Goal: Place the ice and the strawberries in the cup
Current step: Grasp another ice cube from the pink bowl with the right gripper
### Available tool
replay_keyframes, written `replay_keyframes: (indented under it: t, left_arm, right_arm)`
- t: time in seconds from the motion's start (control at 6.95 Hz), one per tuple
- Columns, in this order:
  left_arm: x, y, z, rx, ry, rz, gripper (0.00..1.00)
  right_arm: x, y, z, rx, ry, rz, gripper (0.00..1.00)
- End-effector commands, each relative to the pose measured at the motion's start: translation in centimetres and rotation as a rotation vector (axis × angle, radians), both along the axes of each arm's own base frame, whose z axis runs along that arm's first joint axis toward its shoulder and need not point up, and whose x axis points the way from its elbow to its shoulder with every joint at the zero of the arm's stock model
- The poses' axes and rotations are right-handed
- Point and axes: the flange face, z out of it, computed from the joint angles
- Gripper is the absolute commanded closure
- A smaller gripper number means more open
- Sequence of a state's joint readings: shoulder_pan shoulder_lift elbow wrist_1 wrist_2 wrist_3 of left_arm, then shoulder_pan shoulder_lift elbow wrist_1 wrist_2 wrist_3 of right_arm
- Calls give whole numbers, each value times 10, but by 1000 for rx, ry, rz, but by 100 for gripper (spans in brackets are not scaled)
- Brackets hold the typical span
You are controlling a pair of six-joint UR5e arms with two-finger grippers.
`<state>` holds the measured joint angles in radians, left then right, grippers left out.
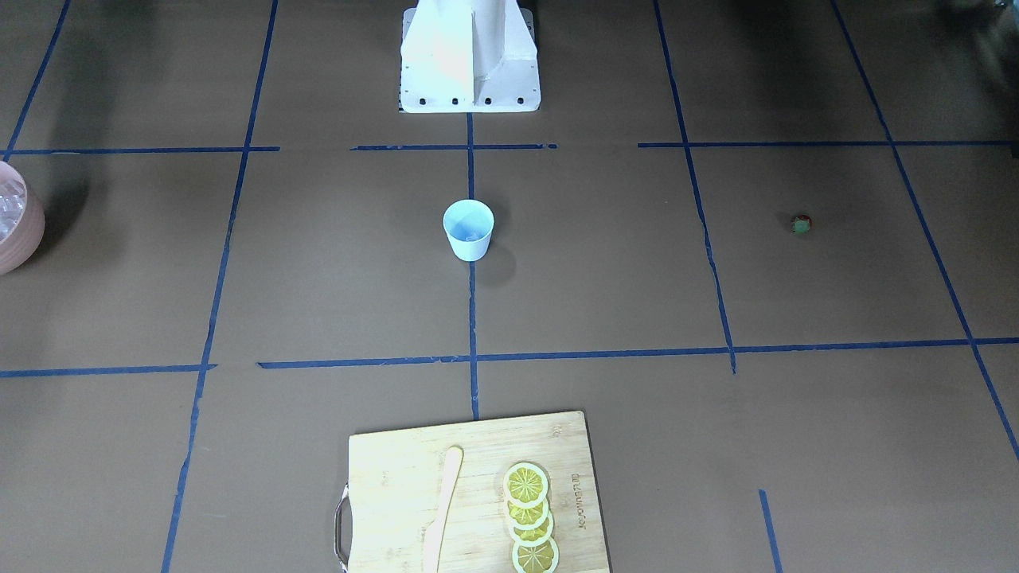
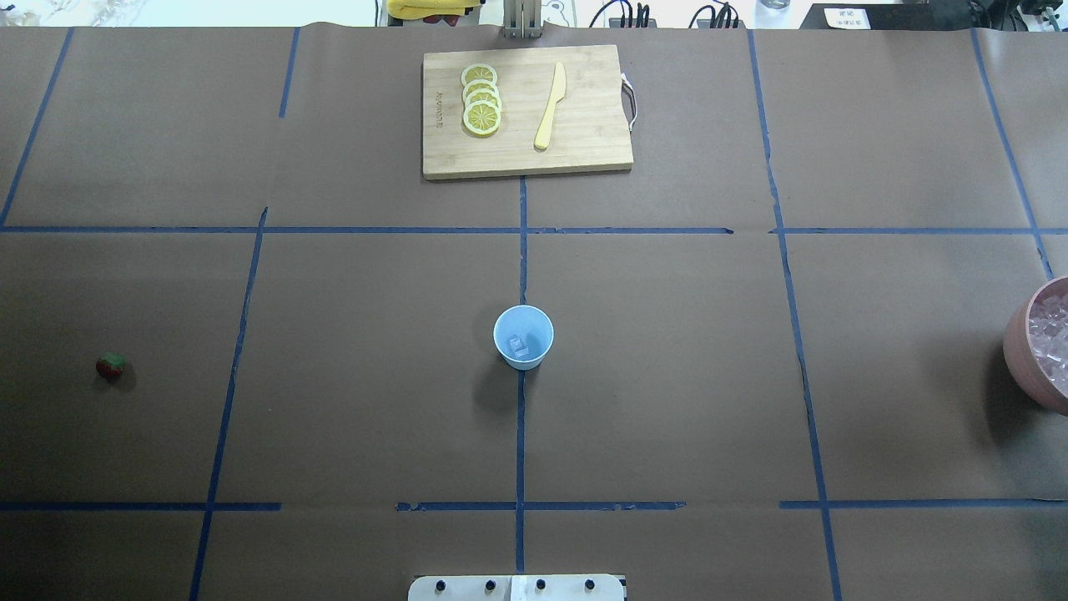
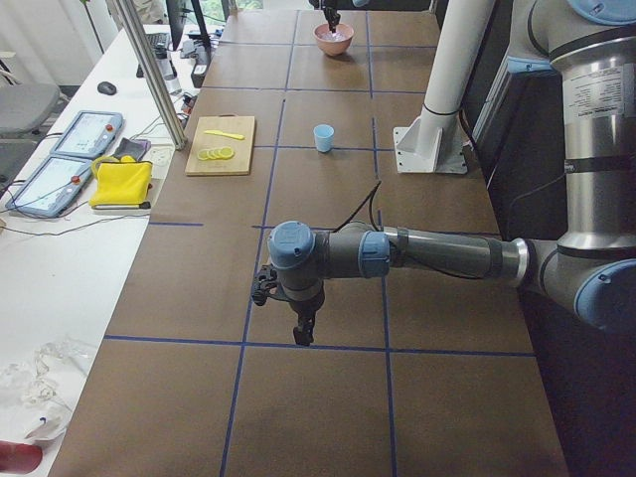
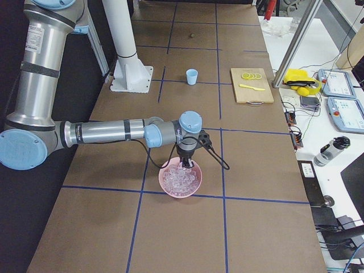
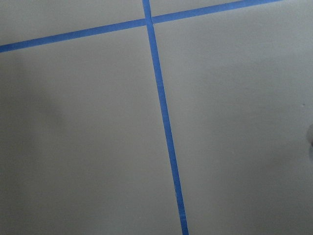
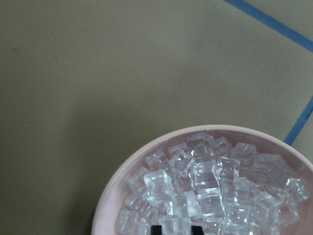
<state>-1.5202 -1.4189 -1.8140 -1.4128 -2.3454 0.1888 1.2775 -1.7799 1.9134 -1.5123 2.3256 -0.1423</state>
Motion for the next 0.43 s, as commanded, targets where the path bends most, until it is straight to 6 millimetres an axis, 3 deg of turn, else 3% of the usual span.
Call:
replay_keyframes:
  t: [0.0,0.14,0.29]
  left_arm:
    - [0,0,-3,5,0,0,0]
    - [0,0,-6,10,1,0,0]
    - [0,0,-6,11,1,0,0]
  right_arm:
    - [-2,-34,-86,-42,1,72,100]
    - [-8,-55,-132,-86,-11,168,100]
    - [-37,-72,-172,-126,-34,228,100]
